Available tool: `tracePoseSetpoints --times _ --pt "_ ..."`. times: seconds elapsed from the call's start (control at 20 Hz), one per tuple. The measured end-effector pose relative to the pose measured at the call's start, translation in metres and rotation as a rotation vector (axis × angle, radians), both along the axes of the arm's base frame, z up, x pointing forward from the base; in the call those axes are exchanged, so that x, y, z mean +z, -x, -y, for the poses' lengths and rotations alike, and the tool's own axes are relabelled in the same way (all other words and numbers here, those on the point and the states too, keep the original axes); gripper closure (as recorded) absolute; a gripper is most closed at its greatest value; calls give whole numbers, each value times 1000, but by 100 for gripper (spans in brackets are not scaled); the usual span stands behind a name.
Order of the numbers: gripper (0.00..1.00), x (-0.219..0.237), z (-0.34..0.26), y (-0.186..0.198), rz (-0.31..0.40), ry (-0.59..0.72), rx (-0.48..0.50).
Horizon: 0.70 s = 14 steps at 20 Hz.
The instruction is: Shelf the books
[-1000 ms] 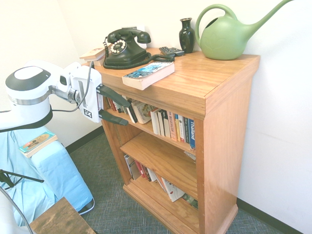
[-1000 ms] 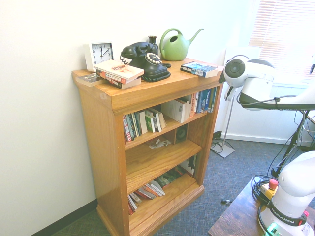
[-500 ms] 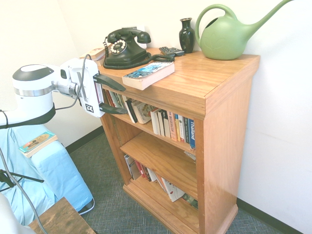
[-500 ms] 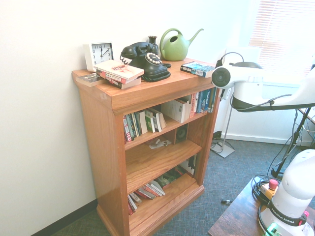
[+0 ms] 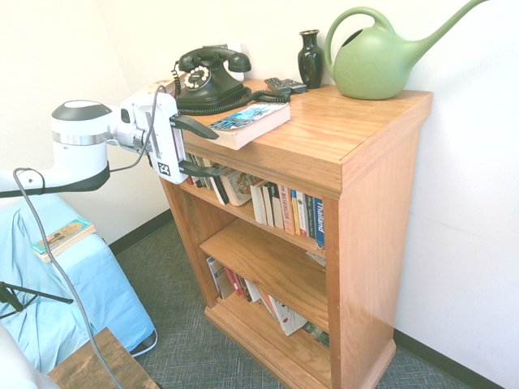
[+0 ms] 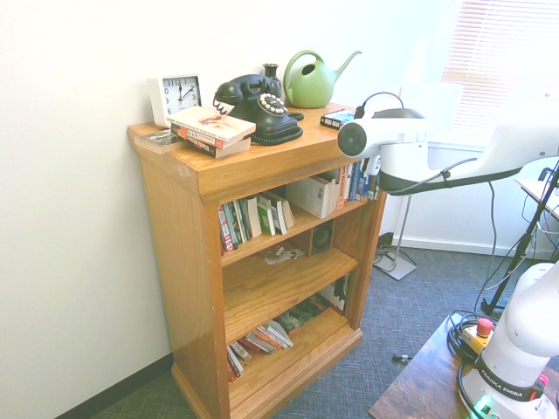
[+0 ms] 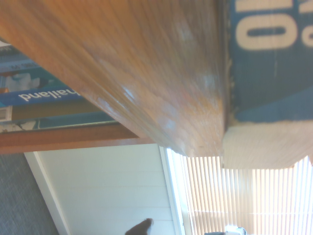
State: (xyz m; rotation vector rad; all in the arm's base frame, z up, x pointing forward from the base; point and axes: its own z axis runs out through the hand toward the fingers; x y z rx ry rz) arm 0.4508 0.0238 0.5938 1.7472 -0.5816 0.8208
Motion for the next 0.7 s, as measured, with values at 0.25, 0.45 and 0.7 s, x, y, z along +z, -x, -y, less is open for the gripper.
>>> tracePoseSetpoints --times 0.25,0.45,0.7 --pt "0 2 -3 0 -5 15 -35" --pt "0 0 -2 -5 -7 21 -61" --pt "0 4 -6 -16 5 19 -79"
